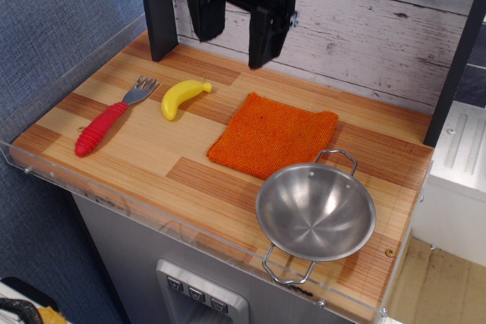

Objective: Move the orange towel between the red fork and colander

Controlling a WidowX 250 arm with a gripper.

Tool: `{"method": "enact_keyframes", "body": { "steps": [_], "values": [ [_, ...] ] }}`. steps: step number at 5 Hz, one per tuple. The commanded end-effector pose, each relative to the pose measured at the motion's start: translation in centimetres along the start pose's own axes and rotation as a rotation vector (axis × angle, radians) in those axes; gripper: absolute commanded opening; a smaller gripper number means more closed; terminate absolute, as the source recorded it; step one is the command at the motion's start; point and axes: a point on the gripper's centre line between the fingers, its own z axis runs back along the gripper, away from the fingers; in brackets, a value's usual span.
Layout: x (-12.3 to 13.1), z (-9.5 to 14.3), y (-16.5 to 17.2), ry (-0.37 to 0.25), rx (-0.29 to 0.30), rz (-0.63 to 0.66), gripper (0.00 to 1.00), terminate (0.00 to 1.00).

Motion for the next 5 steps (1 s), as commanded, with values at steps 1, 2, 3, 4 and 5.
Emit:
{"method": "enact_keyframes", "body": {
  "steps": [1,2,3,4,5],
  "values": [
    [1.5,-1.9,0.2,-0.015,0.035,0.006,1.00,0.00],
    [2.4,-3.3,0.2,-0.017,0.066,0.008,1.00,0.00],
    [3.2,-4.9,-0.1,-0.061,0.140,-0.010,1.00,0.00],
    [3.7,-6.7,-0.8,-0.051,0.125,-0.019,1.00,0.00],
    [3.9,-8.6,-1.0,-0.033,0.087,-0.008,1.00,0.00]
  ]
}}
